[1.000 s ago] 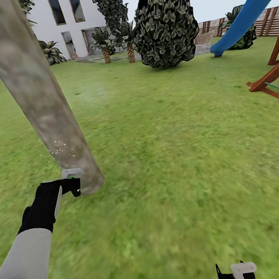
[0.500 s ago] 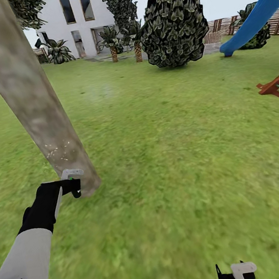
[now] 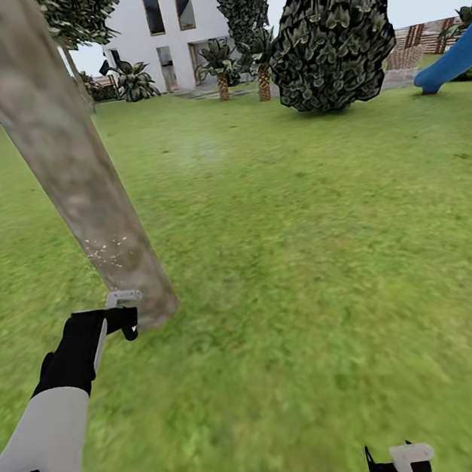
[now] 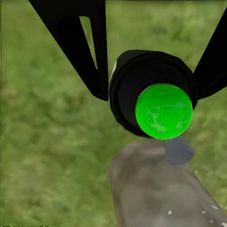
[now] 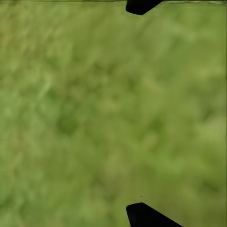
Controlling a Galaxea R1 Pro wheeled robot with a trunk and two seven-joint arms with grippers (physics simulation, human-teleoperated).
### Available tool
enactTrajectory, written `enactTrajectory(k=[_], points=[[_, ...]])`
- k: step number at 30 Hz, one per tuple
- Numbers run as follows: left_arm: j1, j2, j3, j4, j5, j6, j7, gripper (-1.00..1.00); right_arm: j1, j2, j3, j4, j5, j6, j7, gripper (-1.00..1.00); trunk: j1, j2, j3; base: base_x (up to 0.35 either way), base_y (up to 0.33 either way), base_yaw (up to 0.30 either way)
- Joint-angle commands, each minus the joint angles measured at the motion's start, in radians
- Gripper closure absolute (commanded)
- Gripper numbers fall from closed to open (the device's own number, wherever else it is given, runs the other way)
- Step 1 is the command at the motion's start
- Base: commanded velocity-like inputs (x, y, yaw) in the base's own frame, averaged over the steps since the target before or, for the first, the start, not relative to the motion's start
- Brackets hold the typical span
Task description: In the garden, pick up the pesticide atomizer on the floor and spray pesticide onto both trees until each tree trunk is fully covered.
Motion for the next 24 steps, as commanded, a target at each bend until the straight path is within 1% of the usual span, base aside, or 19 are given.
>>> enactTrajectory(k=[1, 4, 5, 10, 13, 16, 24], points=[[-0.001, -0.001, 0.002, -0.004, -0.01, 0.004, -0.009, 1.0, -0.001, 0.0, 0.008, 0.0, 0.0, 0.0, -0.008, -1.0, 0.0, 0.0, -0.001, 0.004, -0.273, 0.032], [0.006, -0.003, 0.002, 0.008, -0.007, 0.004, -0.01, 1.0, 0.0, -0.002, 0.008, 0.0, 0.001, 0.0, -0.007, -1.0, 0.0, 0.0, -0.001, 0.003, -0.274, 0.01], [0.036, -0.002, 0.002, 0.022, -0.008, 0.003, -0.011, 1.0, 0.0, -0.002, 0.008, 0.0, 0.001, 0.0, -0.007, -1.0, 0.0, 0.0, -0.001, 0.08, -0.274, 0.001], [0.066, -0.001, 0.003, 0.027, -0.008, 0.002, -0.012, 1.0, -0.001, -0.002, 0.008, 0.0, 0.001, 0.0, -0.007, -1.0, 0.0, 0.0, -0.001, 0.151, -0.258, 0.0], [0.104, 0.01, 0.011, 0.026, -0.011, 0.001, -0.009, 1.0, 0.0, -0.002, 0.009, 0.0, 0.001, 0.0, -0.007, -1.0, 0.0, 0.0, -0.001, 0.24, -0.2, 0.0], [0.153, 0.011, 0.014, 0.026, -0.01, -0.004, -0.004, 1.0, -0.001, -0.002, 0.008, 0.0, 0.001, -0.001, -0.007, -1.0, 0.0, 0.0, -0.001, 0.288, -0.163, 0.0], [0.204, 0.003, 0.015, 0.0, -0.006, -0.013, -0.003, 1.0, -0.001, 0.0, 0.009, 0.0, 0.001, 0.0, -0.007, -1.0, 0.0, 0.0, -0.001, 0.287, -0.132, 0.007]])
